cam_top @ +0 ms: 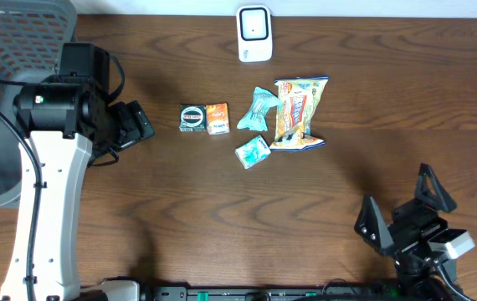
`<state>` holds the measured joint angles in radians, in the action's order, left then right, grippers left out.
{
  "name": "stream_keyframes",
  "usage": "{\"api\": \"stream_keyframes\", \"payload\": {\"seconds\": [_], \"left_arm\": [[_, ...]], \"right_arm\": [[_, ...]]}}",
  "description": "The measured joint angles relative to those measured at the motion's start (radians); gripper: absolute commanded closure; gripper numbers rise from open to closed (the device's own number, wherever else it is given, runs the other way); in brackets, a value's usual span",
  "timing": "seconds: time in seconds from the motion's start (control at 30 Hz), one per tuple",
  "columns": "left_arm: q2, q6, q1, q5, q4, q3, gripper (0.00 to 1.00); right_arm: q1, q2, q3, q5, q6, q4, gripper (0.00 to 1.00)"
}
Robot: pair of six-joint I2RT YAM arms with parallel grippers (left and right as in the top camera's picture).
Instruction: Scan the item barcode
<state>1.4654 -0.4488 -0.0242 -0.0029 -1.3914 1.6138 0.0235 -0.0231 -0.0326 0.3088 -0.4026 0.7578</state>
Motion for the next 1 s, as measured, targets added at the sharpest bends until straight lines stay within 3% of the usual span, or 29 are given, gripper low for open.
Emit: {"api": "stream_keyframes", "payload": {"seconds": [0.27, 0.47, 0.8, 1.0], "left_arm": [[0.0, 0.0, 0.0, 0.0, 0.0, 0.0, 0.02], [0.0, 0.0, 0.0, 0.0, 0.0, -0.002, 0.02], [0.001, 0.0, 0.0, 0.0, 0.0, -0.002, 0.02], [0.001, 0.0, 0.0, 0.0, 0.0, -0.002, 0.02]], "right_arm": [[0.0, -0.228, -0.231, -0.004, 0.123, -0.115, 0.01], [0.0, -0.579, -0.511, 0.164, 0.205, -0.256, 0.01], [-0.001, -1.112, -0.995, 0.51, 0.248, -0.792, 0.01], [-0.001, -1.266, -1.053, 0.647, 0.254, -0.855, 0.01]]}}
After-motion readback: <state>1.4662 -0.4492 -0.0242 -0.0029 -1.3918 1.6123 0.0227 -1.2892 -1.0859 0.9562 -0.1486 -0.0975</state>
